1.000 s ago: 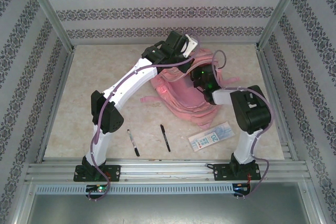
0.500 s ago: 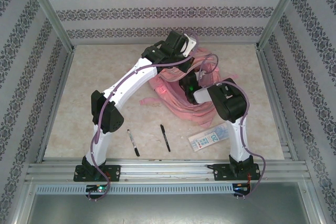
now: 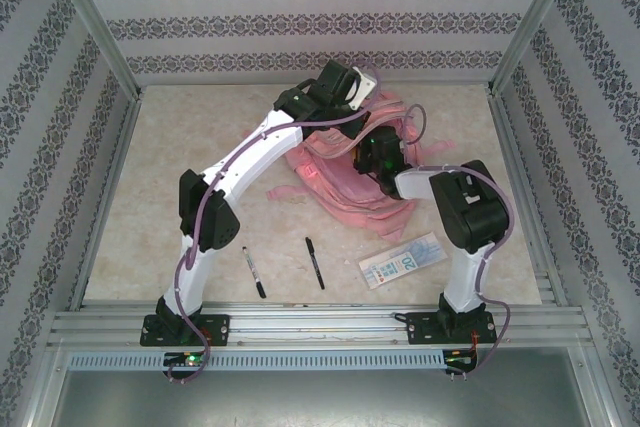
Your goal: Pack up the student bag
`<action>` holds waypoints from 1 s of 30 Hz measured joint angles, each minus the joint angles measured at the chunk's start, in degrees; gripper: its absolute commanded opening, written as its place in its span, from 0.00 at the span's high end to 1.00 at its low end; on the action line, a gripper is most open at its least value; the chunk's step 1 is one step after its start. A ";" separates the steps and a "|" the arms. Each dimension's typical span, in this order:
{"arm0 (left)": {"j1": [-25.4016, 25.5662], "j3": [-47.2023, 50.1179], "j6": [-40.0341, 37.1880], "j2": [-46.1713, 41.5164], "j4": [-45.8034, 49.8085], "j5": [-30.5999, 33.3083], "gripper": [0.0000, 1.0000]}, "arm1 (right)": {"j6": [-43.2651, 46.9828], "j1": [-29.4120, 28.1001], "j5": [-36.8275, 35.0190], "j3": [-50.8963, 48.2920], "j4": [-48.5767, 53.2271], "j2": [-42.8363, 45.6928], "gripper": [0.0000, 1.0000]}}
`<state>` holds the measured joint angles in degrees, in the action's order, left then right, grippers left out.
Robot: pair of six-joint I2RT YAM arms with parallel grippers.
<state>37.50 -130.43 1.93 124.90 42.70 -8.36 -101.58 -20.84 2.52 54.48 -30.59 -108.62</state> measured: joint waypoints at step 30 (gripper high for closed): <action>-2.29 0.96 2.36 -0.26 -2.84 -1.95 1.00 | 9.42 0.39 8.57 13.11 -0.24 -10.38 0.43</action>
<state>35.20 -129.47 4.29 124.64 39.86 -10.31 -92.16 -20.45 11.09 67.59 -30.83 -119.00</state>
